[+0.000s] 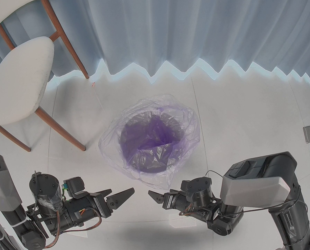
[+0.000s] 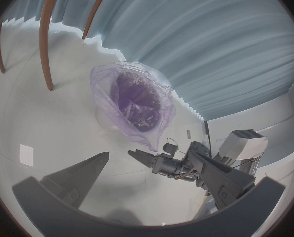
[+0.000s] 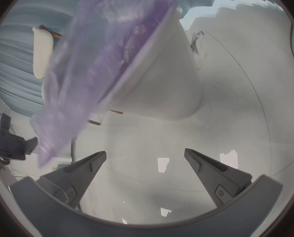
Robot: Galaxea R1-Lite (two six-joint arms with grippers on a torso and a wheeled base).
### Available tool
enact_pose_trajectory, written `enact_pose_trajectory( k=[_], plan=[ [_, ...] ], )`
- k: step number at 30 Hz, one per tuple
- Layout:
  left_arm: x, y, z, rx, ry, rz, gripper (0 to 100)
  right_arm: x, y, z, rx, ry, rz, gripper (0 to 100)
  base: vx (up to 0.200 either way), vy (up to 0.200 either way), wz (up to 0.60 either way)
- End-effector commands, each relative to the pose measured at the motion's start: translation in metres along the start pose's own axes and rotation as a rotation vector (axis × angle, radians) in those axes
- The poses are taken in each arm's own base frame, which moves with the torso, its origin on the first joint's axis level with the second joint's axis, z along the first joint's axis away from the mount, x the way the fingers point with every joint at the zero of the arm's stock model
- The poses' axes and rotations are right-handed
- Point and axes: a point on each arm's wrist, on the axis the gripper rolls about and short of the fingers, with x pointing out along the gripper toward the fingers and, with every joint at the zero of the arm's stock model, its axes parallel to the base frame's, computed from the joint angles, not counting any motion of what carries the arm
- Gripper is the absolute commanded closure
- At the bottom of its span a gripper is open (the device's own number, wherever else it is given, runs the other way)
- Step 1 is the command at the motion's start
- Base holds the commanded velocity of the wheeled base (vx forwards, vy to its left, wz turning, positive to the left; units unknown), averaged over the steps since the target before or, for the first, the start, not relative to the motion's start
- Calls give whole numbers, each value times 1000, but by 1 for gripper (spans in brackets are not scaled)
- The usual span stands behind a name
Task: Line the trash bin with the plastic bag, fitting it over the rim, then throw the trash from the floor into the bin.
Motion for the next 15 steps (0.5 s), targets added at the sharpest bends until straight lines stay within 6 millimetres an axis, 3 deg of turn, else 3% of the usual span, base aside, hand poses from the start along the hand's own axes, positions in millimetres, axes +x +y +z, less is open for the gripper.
enact_pose_trajectory(
  k=[1,5,6,8,9,10,12,15],
  plan=[
    [9,7,-4,39,6,53,0,-10,9,6,-25,-55,49,0,0,0,0],
    [11,5,2,35,-35,53,0,-62,38,17,-42,-53,176,0,0,0,0],
    [11,5,2,35,-35,53,0,-62,38,17,-42,-53,176,0,0,0,0],
    [15,9,7,32,-59,70,0,-108,43,19,-44,1,258,0,0,0,0],
    [16,9,8,32,-62,69,0,-113,43,20,-41,7,263,0,0,0,0],
    [18,12,13,26,-81,79,0,-132,43,22,-15,32,278,0,0,0,0],
    [26,17,17,23,-97,91,0,-146,42,23,42,45,272,0,0,0,0],
    [48,23,23,16,-95,107,0,-148,31,34,131,9,235,0,0,0,0]
  ],
)
